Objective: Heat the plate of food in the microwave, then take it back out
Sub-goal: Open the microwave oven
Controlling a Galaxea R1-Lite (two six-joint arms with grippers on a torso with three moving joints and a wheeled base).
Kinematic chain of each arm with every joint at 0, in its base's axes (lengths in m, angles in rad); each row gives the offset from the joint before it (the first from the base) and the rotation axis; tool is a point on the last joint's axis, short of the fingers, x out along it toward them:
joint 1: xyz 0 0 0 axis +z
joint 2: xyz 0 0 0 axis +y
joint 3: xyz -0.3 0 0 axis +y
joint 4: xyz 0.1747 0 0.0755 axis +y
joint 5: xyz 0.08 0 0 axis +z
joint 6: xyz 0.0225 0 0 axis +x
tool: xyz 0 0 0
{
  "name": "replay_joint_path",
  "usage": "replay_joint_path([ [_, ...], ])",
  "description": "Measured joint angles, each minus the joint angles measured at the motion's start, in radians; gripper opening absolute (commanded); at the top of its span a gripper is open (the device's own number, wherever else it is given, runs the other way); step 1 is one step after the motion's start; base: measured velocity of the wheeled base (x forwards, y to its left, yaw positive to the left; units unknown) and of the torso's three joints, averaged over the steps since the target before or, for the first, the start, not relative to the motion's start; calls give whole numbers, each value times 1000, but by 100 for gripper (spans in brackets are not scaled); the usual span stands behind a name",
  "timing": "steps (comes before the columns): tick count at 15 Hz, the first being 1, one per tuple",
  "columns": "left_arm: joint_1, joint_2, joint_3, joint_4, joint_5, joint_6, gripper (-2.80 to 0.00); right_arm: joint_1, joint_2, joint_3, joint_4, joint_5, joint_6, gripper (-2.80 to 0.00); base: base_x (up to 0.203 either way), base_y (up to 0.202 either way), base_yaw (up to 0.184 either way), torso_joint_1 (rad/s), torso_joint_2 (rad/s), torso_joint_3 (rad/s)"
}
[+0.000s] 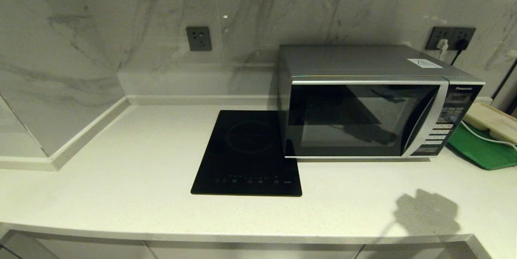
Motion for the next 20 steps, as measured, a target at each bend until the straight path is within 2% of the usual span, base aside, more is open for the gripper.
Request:
replay_joint_path([
  [2, 0, 0, 0, 0, 0, 0, -280, 42, 86, -19, 13, -114, 8, -280, 0, 0, 0, 0, 0, 0],
  [3, 0, 0, 0, 0, 0, 0, -280, 68, 125, -21, 14, -179, 10, 0, 0, 0, 0, 0, 0, 0],
  [7, 0, 0, 0, 0, 0, 0, -280, 167, 253, 8, 15, -440, 2, 0, 0, 0, 0, 0, 0, 0],
  [9, 0, 0, 0, 0, 0, 0, -280, 223, 300, 34, 12, -532, -2, 0, 0, 0, 0, 0, 0, 0],
  [12, 0, 0, 0, 0, 0, 0, -280, 273, 374, 45, -1, -598, -1, 0, 0, 0, 0, 0, 0, 0],
  [15, 0, 0, 0, 0, 0, 0, -280, 281, 458, 31, -63, -677, -21, 0, 0, 0, 0, 0, 0, 0],
  [20, 0, 0, 0, 0, 0, 0, -280, 282, 602, -48, -87, -719, -26, 0, 0, 0, 0, 0, 0, 0],
])
